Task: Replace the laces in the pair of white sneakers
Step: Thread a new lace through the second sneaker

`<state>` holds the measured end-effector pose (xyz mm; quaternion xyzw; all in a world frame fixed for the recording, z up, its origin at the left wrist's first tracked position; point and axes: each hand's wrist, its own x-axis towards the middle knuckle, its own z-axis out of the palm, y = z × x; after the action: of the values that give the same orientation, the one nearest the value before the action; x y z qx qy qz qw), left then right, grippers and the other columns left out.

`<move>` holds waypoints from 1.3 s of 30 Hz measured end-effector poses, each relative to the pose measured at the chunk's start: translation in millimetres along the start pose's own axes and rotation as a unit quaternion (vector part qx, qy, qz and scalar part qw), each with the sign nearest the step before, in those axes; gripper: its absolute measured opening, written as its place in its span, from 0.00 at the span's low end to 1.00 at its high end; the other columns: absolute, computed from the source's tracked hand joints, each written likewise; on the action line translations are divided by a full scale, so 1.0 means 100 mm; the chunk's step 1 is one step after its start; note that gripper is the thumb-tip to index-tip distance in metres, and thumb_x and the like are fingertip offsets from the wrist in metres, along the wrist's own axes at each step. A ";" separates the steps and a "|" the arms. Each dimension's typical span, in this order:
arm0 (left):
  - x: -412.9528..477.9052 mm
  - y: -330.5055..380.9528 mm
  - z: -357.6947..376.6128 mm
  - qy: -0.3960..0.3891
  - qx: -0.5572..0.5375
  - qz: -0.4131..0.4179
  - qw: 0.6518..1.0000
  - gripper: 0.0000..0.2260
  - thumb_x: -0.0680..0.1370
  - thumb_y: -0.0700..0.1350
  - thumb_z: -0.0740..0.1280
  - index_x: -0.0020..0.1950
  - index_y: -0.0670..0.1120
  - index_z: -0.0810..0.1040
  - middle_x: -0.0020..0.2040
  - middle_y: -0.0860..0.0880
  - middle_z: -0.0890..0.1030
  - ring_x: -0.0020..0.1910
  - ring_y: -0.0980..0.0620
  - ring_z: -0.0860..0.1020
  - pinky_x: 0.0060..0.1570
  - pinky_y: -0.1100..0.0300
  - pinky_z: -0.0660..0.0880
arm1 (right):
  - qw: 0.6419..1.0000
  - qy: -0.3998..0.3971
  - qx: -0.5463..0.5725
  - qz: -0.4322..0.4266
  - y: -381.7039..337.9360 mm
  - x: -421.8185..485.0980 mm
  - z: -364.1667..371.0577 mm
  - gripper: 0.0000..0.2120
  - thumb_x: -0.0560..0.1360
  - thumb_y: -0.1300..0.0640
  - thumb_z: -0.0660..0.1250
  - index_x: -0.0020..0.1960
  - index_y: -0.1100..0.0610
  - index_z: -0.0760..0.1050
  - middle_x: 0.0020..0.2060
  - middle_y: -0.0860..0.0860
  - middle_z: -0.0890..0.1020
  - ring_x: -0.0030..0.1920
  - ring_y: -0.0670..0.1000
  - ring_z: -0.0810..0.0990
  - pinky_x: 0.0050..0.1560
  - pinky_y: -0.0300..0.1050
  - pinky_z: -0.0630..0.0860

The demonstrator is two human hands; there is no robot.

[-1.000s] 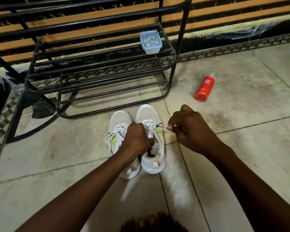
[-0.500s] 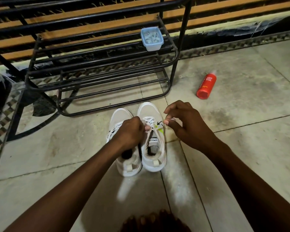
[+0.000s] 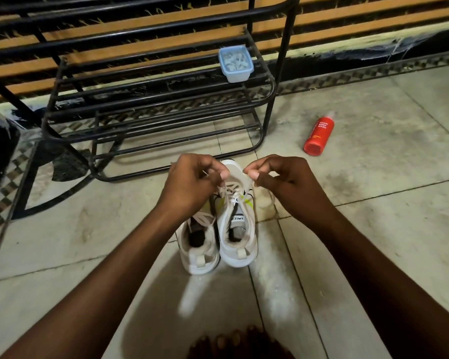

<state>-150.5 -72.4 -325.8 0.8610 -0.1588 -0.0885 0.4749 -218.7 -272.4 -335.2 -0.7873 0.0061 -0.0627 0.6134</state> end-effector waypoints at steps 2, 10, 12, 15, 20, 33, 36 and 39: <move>-0.01 0.10 -0.07 0.015 -0.043 0.006 0.999 0.03 0.78 0.41 0.74 0.45 0.45 0.86 0.36 0.48 0.85 0.34 0.50 0.83 0.41 0.53 0.82 | 0.999 -0.005 0.049 0.000 -0.08 0.00 -0.02 0.10 0.78 0.61 0.69 0.38 0.60 0.81 0.46 0.56 0.87 0.51 0.51 0.85 0.52 0.43 0.77; -0.06 0.46 -0.30 0.036 -0.177 0.024 0.983 0.03 0.79 0.36 0.71 0.49 0.36 0.84 0.35 0.45 0.83 0.33 0.52 0.80 0.37 0.62 0.77 | 0.992 -0.012 0.121 -0.018 -0.39 0.00 -0.03 0.11 0.80 0.61 0.67 0.42 0.67 0.80 0.41 0.58 0.87 0.39 0.43 0.82 0.43 0.32 0.74; -0.07 0.54 -0.37 0.026 -0.230 -0.005 0.973 0.06 0.79 0.36 0.71 0.52 0.34 0.84 0.36 0.45 0.83 0.32 0.53 0.80 0.34 0.65 0.76 | 0.993 -0.019 0.120 -0.011 -0.48 0.00 -0.05 0.11 0.80 0.58 0.67 0.43 0.63 0.82 0.42 0.57 0.87 0.42 0.46 0.83 0.45 0.39 0.74; -0.07 0.67 -0.49 -0.009 -0.291 -0.045 0.956 0.07 0.81 0.38 0.69 0.54 0.36 0.84 0.41 0.44 0.84 0.36 0.51 0.81 0.36 0.62 0.78 | 0.993 -0.015 0.119 0.001 -0.63 0.02 -0.07 0.10 0.79 0.56 0.68 0.45 0.61 0.82 0.42 0.56 0.86 0.44 0.49 0.84 0.46 0.47 0.73; -0.06 0.82 -0.64 -0.092 -0.294 -0.039 0.951 0.14 0.87 0.42 0.57 0.62 0.39 0.80 0.55 0.43 0.86 0.50 0.47 0.86 0.48 0.60 0.80 | 0.990 0.009 0.142 -0.018 -0.88 0.05 -0.09 0.08 0.80 0.58 0.67 0.45 0.59 0.83 0.43 0.57 0.86 0.41 0.50 0.84 0.41 0.41 0.76; -0.13 0.95 -0.72 0.009 -0.144 0.032 0.989 0.11 0.84 0.42 0.65 0.50 0.38 0.85 0.36 0.46 0.81 0.34 0.51 0.74 0.29 0.64 0.71 | 0.966 0.018 0.252 -0.058 -1.17 0.04 -0.23 0.17 0.78 0.65 0.54 0.53 0.71 0.79 0.48 0.66 0.84 0.47 0.62 0.84 0.46 0.50 0.77; -0.10 1.02 -0.72 0.027 -0.126 0.049 0.990 0.11 0.84 0.43 0.66 0.50 0.38 0.86 0.37 0.43 0.80 0.35 0.51 0.74 0.32 0.64 0.70 | 0.974 0.032 0.213 -0.071 -1.23 0.08 -0.26 0.14 0.76 0.68 0.57 0.52 0.69 0.81 0.47 0.63 0.86 0.49 0.61 0.85 0.48 0.49 0.79; -0.08 1.08 -0.74 0.024 -0.146 0.060 0.987 0.08 0.81 0.40 0.70 0.48 0.37 0.86 0.32 0.49 0.81 0.30 0.56 0.76 0.30 0.65 0.71 | 0.984 0.054 0.153 -0.076 -1.29 0.13 -0.24 0.09 0.78 0.67 0.63 0.51 0.63 0.83 0.46 0.57 0.87 0.49 0.56 0.86 0.51 0.49 0.80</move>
<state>-156.0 -65.1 -194.8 0.7734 -0.1840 -0.0616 0.6035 -217.2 -265.1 -203.6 -0.6778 -0.0299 -0.1517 0.7188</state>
